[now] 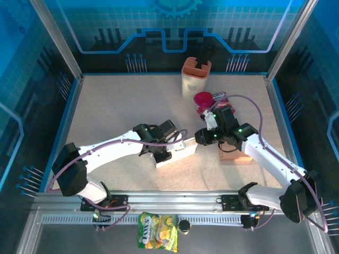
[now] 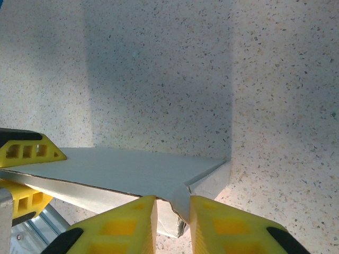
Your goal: Fold the paper box
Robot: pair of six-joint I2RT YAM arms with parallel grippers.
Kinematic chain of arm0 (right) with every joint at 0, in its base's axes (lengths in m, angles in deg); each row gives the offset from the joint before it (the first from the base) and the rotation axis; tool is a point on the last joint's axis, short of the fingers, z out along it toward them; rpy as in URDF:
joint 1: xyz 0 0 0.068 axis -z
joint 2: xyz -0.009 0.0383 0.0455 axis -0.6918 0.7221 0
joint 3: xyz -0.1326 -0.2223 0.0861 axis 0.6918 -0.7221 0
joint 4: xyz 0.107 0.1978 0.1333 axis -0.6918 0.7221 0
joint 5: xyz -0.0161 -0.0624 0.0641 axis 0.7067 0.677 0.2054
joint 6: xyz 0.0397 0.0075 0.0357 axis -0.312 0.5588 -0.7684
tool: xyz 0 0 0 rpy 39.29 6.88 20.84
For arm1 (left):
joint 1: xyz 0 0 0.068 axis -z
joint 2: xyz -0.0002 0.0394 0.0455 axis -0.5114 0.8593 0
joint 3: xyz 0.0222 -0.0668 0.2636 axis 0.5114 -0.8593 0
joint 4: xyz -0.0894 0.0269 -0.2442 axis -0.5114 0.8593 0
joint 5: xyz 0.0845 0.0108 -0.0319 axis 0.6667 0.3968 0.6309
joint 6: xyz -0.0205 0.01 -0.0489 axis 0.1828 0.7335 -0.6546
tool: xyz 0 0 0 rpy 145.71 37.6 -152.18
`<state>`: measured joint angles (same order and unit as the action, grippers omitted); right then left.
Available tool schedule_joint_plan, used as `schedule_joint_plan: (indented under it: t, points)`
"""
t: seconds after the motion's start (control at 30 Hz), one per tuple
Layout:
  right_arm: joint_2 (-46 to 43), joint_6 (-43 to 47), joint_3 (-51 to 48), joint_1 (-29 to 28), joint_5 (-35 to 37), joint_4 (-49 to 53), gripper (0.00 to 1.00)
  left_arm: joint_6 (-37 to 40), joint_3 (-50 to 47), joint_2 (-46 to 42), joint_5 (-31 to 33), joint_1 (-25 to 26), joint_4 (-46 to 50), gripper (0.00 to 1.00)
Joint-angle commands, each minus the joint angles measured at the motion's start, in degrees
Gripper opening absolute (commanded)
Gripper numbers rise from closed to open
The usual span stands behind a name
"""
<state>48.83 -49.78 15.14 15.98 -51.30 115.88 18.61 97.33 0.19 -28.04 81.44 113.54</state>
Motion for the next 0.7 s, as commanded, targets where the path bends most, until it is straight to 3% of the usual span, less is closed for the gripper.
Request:
schedule_joint_plan:
  t: [0.0, 0.67]
  points:
    - [0.52, 0.78, 1.1, -0.75, 0.01, 1.04, 0.22, 1.04, -0.52, -0.2, -1.18, 0.04, 2.06, 0.26]
    - [0.74, 1.46, 1.2, -3.03, 5.89, 2.47, 0.2, 1.05, -0.34, 0.22, -1.16, 0.06, 2.06, 0.25]
